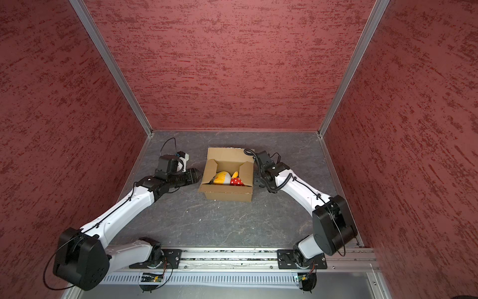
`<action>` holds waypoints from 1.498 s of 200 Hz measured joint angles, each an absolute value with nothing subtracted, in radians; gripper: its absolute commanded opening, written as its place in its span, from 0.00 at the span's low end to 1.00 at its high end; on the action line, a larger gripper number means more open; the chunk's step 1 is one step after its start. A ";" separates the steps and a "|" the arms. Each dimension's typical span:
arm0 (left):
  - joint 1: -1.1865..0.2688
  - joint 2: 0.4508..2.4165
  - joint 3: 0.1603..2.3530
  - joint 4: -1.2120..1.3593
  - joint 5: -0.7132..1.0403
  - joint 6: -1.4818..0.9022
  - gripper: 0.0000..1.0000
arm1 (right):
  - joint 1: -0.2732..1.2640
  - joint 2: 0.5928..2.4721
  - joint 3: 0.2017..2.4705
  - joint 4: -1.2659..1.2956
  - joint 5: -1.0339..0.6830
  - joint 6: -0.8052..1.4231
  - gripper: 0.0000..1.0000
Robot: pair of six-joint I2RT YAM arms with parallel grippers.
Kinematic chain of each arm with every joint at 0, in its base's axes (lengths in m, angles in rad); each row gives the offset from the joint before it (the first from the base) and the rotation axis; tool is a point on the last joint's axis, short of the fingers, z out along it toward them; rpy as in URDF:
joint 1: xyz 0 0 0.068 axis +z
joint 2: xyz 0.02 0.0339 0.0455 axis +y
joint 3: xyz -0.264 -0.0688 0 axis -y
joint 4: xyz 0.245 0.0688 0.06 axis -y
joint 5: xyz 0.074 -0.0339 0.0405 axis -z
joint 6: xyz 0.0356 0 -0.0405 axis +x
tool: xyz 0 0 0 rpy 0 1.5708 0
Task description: Unpack the express box
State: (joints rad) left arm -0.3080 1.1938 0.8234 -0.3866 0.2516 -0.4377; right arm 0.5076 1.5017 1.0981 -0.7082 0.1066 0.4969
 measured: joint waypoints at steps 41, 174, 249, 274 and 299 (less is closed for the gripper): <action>-0.275 1.190 0.824 -0.386 0.269 -0.437 0.58 | 0.508 1.473 1.116 -0.762 0.139 0.503 0.64; -0.268 1.189 0.842 -0.357 0.332 -0.429 0.62 | 0.674 1.557 1.579 -1.011 0.300 0.520 0.71; -0.310 1.189 0.871 -0.343 0.347 -0.421 0.73 | 0.726 1.706 1.651 -1.077 0.326 0.526 0.77; -0.344 1.191 0.912 -0.355 0.336 -0.397 0.88 | 0.726 1.713 1.659 -1.098 0.338 0.539 0.79; -0.385 1.192 0.953 -0.382 0.318 -0.362 1.00 | 0.727 1.715 1.662 -1.101 0.342 0.550 0.80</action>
State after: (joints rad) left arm -0.3847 1.1923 0.9535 -0.3820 0.3183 -0.3622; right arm 0.7265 1.7153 1.6615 -1.1007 0.3416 0.5503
